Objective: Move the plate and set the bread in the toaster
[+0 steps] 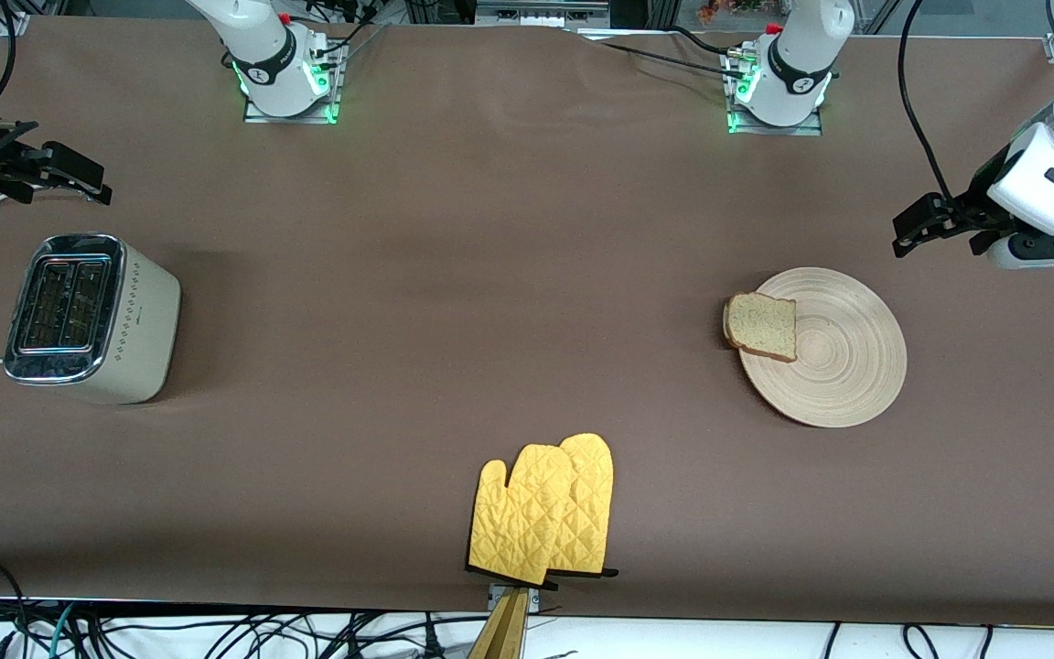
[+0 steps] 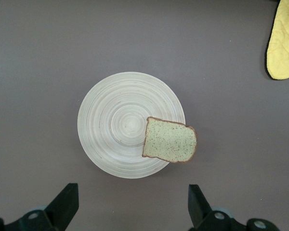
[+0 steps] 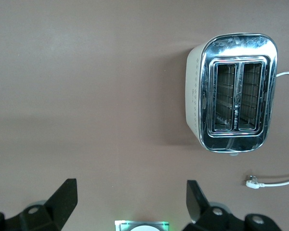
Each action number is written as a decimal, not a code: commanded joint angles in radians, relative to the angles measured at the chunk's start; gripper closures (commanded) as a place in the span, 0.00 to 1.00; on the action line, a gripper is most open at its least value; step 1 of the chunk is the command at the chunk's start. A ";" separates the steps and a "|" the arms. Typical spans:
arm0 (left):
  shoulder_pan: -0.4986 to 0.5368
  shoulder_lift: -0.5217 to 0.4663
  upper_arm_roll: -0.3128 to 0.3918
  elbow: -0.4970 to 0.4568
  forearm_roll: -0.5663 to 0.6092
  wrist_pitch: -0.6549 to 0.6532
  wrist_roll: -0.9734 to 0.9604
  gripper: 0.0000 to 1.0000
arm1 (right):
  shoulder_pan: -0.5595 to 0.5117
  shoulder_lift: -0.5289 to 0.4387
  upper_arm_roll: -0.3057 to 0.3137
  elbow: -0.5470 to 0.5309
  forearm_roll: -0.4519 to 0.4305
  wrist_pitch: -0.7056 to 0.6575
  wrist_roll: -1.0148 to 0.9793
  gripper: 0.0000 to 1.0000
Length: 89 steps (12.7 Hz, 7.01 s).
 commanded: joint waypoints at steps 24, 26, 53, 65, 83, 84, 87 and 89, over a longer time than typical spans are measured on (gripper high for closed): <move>-0.010 0.079 -0.005 0.129 0.030 -0.017 -0.005 0.00 | 0.001 0.007 0.009 0.021 -0.010 -0.016 -0.002 0.00; -0.007 0.080 -0.004 0.129 0.028 -0.017 -0.002 0.00 | 0.001 0.007 0.009 0.021 -0.010 -0.016 -0.002 0.00; -0.015 0.080 -0.008 0.135 0.117 -0.079 -0.012 0.00 | 0.002 0.005 0.009 0.021 -0.007 -0.025 -0.005 0.00; -0.015 0.096 -0.034 0.178 0.064 -0.133 -0.018 0.00 | 0.002 0.005 0.011 0.021 -0.007 -0.025 -0.005 0.00; 0.065 0.109 -0.028 0.017 0.021 -0.037 -0.001 0.00 | 0.002 0.005 0.011 0.021 -0.007 -0.027 -0.005 0.00; 0.071 0.108 -0.028 -0.010 0.021 -0.005 -0.002 0.00 | 0.002 0.005 0.011 0.020 -0.007 -0.027 -0.005 0.00; 0.111 0.096 -0.024 -0.055 0.021 0.034 0.028 0.00 | 0.002 0.005 0.011 0.020 -0.007 -0.027 -0.005 0.00; 0.128 0.094 -0.001 -0.224 0.019 0.270 0.050 0.00 | 0.002 0.005 0.011 0.021 -0.007 -0.027 -0.005 0.00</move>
